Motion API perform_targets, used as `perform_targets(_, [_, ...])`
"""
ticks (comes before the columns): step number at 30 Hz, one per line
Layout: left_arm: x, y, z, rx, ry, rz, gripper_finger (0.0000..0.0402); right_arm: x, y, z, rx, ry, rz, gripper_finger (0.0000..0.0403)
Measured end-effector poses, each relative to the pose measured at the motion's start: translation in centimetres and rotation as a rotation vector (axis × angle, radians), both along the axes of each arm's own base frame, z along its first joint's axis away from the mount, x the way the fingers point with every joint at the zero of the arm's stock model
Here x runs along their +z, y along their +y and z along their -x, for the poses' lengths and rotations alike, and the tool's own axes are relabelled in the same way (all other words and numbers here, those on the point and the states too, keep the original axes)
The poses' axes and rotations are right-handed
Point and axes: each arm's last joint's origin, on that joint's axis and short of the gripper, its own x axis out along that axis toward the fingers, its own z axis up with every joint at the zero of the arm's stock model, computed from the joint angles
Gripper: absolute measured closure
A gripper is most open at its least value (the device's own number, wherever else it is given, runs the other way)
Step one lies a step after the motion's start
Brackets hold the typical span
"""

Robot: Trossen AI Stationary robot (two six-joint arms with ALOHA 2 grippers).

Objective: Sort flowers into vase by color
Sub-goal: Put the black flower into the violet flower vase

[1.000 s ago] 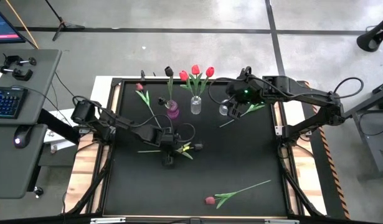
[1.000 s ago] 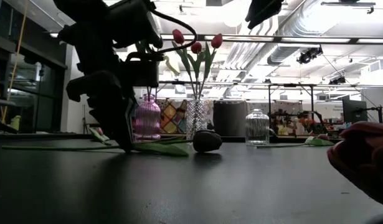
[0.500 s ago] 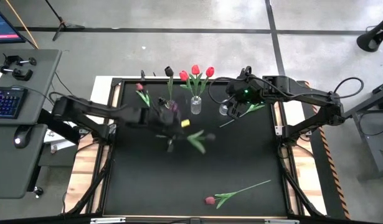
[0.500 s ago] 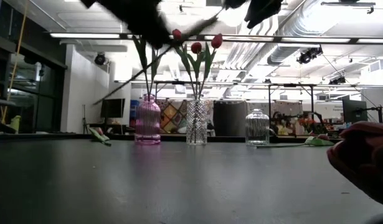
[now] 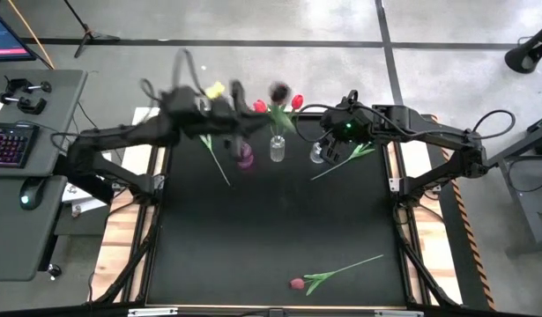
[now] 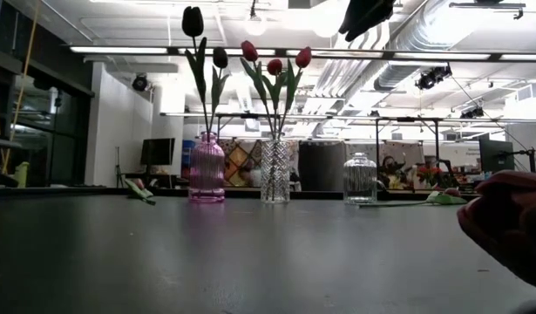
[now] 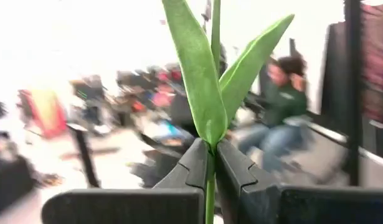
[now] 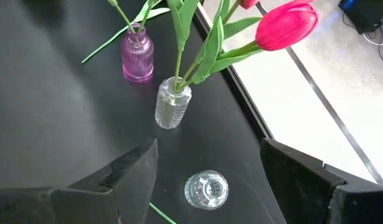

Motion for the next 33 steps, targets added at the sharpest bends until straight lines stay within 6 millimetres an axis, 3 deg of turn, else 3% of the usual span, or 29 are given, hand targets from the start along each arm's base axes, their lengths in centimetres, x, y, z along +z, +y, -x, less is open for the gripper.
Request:
perform_targets(4, [0.9,2.3,3.8,0.150,-0.048,0.005,0.0401,0.0,0.0,0.0,-0.002,-0.003,-0.002,0.0132])
perform_targets(9, [-0.9,4.0,7.8,0.267,-0.174,0.066,0.0401,0.0,0.0,0.0,-0.018,-0.016,-0.014,0.0132])
perform_targets(12, [-3.1,4.5,9.4,0.273,-0.280,0.130,0.0401,0.1,0.0,-0.1,-0.025,-0.030,-0.019,0.0132])
perform_targets(21, [-10.5,5.5,10.3,0.372,-0.268,0.271,0.0401,0.1,0.0,-0.1,-0.080,-0.070,-0.063,0.0132])
perform_targets(33, [-14.9,7.0,10.3,0.388,-0.246,0.352,0.0401,0.8,-0.1,-0.8,-0.110,-0.191,-0.081,0.0132])
